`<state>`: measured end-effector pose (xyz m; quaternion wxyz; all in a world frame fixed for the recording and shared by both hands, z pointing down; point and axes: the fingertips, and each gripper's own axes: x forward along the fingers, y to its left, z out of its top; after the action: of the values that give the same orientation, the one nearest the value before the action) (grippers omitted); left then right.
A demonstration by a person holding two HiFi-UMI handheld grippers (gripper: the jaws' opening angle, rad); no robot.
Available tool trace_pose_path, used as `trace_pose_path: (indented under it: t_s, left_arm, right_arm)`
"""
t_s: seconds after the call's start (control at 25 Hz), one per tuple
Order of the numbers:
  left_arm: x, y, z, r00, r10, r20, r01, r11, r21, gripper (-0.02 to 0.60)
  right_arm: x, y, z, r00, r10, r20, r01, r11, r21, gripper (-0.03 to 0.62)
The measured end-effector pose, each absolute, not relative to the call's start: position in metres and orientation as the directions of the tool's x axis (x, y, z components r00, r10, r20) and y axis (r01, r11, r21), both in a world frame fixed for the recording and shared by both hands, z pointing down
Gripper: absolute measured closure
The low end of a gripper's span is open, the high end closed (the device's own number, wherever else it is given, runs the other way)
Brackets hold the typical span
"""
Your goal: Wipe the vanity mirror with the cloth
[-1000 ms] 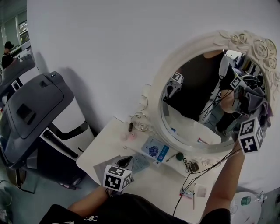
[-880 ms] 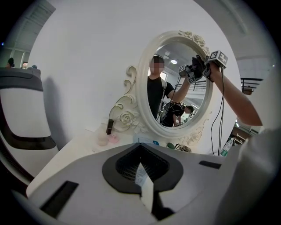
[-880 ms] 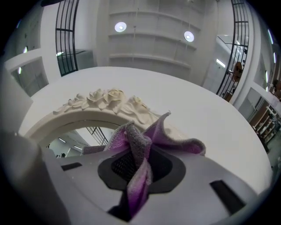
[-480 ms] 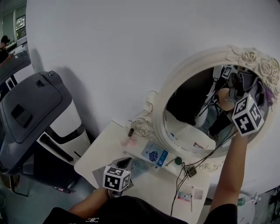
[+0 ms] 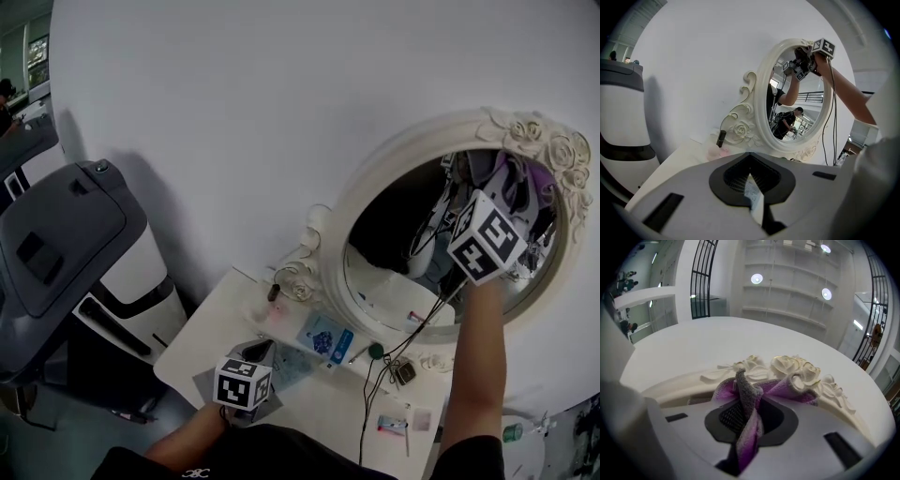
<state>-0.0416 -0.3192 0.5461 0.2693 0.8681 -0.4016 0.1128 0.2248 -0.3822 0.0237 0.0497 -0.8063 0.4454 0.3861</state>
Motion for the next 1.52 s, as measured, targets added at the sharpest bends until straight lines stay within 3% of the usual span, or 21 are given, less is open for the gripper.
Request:
trace_pose_path:
  t_s: [0.4, 0.68, 0.88, 1.04, 1.36, 1.52]
  left_arm:
    - [-0.056, -0.309, 0.541, 0.625, -0.665, 0.409, -0.780, -0.511, 0.361, 0.581]
    - [-0.066, -0.289, 0.536, 0.603, -0.692, 0.396, -0.796, -0.490, 0.355, 0.581]
    - [-0.062, -0.276, 0.538, 0.597, -0.685, 0.418, -0.802, -0.495, 0.334, 0.581]
    - [-0.063, -0.272, 0.537, 0.580, -0.695, 0.425, -0.815, -0.481, 0.324, 0.581]
    - [-0.039, -0.266, 0.543, 0.585, -0.674, 0.451, -0.811, -0.491, 0.318, 0.581]
    - [-0.016, -0.263, 0.544, 0.608, -0.646, 0.461, -0.792, -0.530, 0.302, 0.581]
  right_arm:
    - [0.149, -0.422, 0.082, 0.138, -0.780, -0.610, -0.704, -0.510, 0.493, 0.546]
    - [0.104, -0.438, 0.150, -0.040, -0.924, -0.380, -0.822, -0.186, 0.538, 0.543]
    - [0.069, -0.424, 0.196, -0.148, -0.924, -0.352, -0.726, -0.140, 0.673, 0.542]
    - [0.071, -0.441, 0.218, -0.105, -0.937, -0.332, -0.631, -0.196, 0.751, 0.542]
    - [0.112, -0.445, 0.180, -0.002, -0.922, -0.388, -0.685, -0.282, 0.672, 0.542]
    - [0.143, -0.426, 0.153, 0.052, -0.877, -0.477, -0.733, -0.358, 0.578, 0.526]
